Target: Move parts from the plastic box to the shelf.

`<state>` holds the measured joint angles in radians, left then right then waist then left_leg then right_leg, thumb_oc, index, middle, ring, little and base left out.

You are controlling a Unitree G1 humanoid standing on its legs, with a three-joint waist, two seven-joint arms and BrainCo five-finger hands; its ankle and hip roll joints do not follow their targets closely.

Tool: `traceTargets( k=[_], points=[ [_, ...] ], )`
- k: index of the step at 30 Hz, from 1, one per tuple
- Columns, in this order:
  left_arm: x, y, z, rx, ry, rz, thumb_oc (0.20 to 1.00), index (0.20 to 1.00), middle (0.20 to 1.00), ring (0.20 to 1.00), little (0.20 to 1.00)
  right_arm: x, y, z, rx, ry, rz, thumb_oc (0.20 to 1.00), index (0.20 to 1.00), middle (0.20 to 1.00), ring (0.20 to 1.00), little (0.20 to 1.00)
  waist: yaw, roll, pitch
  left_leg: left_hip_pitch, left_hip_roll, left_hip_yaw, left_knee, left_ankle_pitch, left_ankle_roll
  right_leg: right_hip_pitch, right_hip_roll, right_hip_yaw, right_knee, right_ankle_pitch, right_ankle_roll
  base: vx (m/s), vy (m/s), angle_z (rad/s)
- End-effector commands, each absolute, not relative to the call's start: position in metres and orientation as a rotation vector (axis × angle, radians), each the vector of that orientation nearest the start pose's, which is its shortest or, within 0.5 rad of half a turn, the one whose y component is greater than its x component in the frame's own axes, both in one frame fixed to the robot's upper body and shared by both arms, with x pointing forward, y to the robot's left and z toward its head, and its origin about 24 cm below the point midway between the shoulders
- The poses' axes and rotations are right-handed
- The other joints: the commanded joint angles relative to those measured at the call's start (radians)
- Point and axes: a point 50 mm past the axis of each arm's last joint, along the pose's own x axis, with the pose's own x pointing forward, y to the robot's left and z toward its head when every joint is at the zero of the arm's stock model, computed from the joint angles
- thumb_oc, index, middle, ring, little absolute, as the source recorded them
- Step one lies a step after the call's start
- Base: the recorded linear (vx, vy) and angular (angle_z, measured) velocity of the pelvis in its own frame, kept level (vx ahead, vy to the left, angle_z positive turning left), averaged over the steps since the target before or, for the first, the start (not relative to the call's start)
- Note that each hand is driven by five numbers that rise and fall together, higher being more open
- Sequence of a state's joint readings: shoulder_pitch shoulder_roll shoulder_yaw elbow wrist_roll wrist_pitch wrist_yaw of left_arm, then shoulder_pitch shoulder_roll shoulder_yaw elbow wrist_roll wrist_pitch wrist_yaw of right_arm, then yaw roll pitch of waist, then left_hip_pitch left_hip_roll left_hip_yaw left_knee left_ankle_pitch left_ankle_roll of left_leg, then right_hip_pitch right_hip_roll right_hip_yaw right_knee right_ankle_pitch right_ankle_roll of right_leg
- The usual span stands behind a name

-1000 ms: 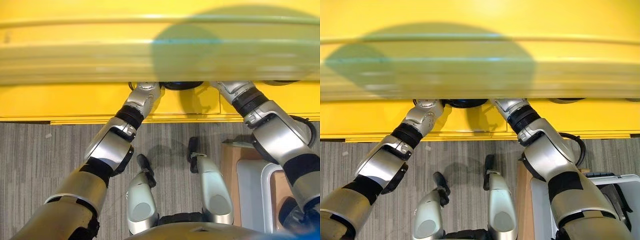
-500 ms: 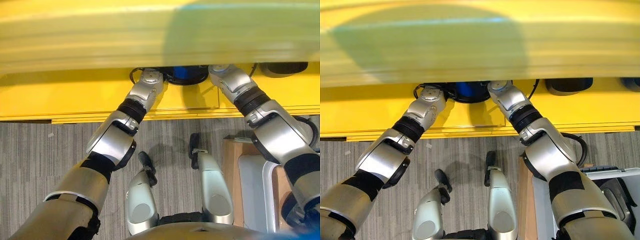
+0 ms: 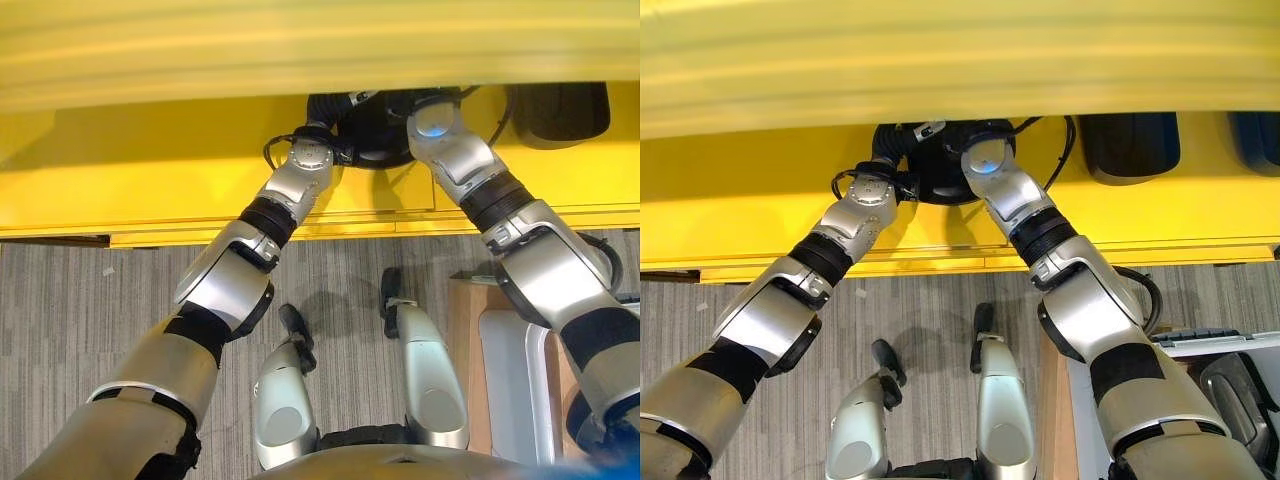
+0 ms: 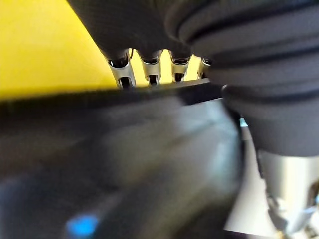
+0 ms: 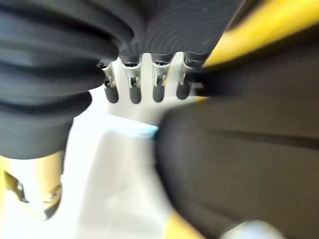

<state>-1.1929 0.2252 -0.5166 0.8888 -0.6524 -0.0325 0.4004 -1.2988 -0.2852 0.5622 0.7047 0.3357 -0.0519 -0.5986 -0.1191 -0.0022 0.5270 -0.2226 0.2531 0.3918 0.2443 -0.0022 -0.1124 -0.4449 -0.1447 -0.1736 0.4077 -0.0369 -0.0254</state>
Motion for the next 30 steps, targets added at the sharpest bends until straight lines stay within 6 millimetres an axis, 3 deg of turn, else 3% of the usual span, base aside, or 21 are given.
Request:
traceTargets(
  k=[1,6,9,12,17,21,22,26,27,30],
  points=[
    [0.407,0.052,0.238,-0.049,-0.259,-0.037,1.0,1.0,1.0,1.0,1.0,0.368,-0.028,0.343,-0.203,-0.823,-0.037,1.0,1.0,1.0,1.0,1.0,0.001,0.001,-0.021,0.012,0.04,-0.024,0.052,-0.046,-0.033,0.057,-0.007,0.032,-0.044,-0.052,0.1,0.0,0.0,0.0],
    [0.406,0.063,0.239,0.018,-0.309,0.125,1.0,1.0,1.0,1.0,1.0,0.366,-0.03,0.343,-0.172,-0.83,-0.098,1.0,1.0,1.0,1.0,1.0,0.003,0.0,-0.023,0.012,0.04,-0.027,0.054,-0.047,-0.035,0.062,-0.007,0.031,-0.046,-0.055,0.1,0.0,0.0,0.0],
    [0.404,0.079,0.248,0.13,-0.404,0.298,1.0,1.0,1.0,1.0,1.0,0.367,-0.038,0.339,-0.132,-0.817,-0.135,1.0,1.0,1.0,1.0,1.0,0.008,-0.001,-0.023,0.011,0.04,-0.032,0.049,-0.045,-0.038,0.068,-0.006,0.028,-0.051,-0.059,0.099,-0.01,-0.007,0.0],
    [0.403,0.084,0.253,0.189,-0.449,0.337,1.0,1.0,1.0,1.0,1.0,0.367,-0.039,0.337,-0.113,-0.815,-0.133,1.0,1.0,1.0,1.0,1.0,0.01,0.0,-0.022,0.011,0.041,-0.034,0.048,-0.044,-0.039,0.069,-0.006,0.027,-0.051,-0.06,0.098,-0.01,-0.008,0.0],
    [0.399,0.104,0.264,0.2,-0.555,0.46,1.0,1.0,1.0,1.0,1.0,0.354,-0.041,0.342,-0.087,-0.946,-0.128,1.0,1.0,1.0,1.0,1.0,0.018,0.006,-0.027,0.008,0.037,-0.048,0.044,-0.044,-0.04,0.079,-0.006,0.024,-0.059,-0.065,0.094,-0.01,-0.005,0.01],
    [0.397,0.112,0.257,0.125,-0.569,0.507,1.0,1.0,1.0,1.0,1.0,0.339,-0.037,0.349,-0.153,-1.094,-0.15,1.0,1.0,1.0,1.0,1.0,0.022,0.008,-0.034,0.013,0.037,-0.053,0.042,-0.047,-0.041,0.086,-0.004,0.021,-0.064,-0.068,0.093,0.0,0.0,0.0],
    [0.393,0.117,0.253,0.083,-0.598,0.57,1.0,1.0,1.0,1.0,1.0,0.328,-0.033,0.354,-0.2,-1.197,-0.156,1.0,1.0,1.0,1.0,1.0,0.025,0.009,-0.038,0.014,0.036,-0.057,0.043,-0.051,-0.04,0.09,-0.003,0.02,-0.066,-0.073,0.093,0.0,0.0,0.0],
    [0.387,0.127,0.241,0.056,-0.63,0.606,1.0,1.0,1.0,1.0,1.0,0.312,-0.03,0.36,-0.251,-1.291,-0.189,1.0,1.0,1.0,1.0,1.0,0.037,0.01,-0.05,0.017,0.035,-0.065,0.05,-0.059,-0.038,0.101,-0.004,0.016,-0.066,-0.082,0.094,-0.02,-0.01,0.0],
    [0.385,0.129,0.239,0.052,-0.634,0.598,1.0,1.0,1.0,1.0,1.0,0.31,-0.031,0.36,-0.26,-1.304,-0.208,1.0,1.0,1.0,1.0,1.0,0.04,0.009,-0.051,0.008,0.038,-0.059,0.047,-0.036,-0.03,0.096,-0.001,0.014,-0.075,-0.062,0.084,-0.08,-0.042,0.0],
    [0.373,0.133,0.219,0.041,-0.637,0.532,1.0,1.0,1.0,1.0,1.0,0.302,-0.038,0.346,-0.308,-1.323,-0.185,1.0,1.0,1.0,1.0,1.0,0.047,0.011,-0.061,0.012,0.037,-0.069,0.05,-0.04,-0.026,0.109,0.002,0.014,-0.084,-0.068,0.084,-0.03,-0.009,0.0]
  ],
)
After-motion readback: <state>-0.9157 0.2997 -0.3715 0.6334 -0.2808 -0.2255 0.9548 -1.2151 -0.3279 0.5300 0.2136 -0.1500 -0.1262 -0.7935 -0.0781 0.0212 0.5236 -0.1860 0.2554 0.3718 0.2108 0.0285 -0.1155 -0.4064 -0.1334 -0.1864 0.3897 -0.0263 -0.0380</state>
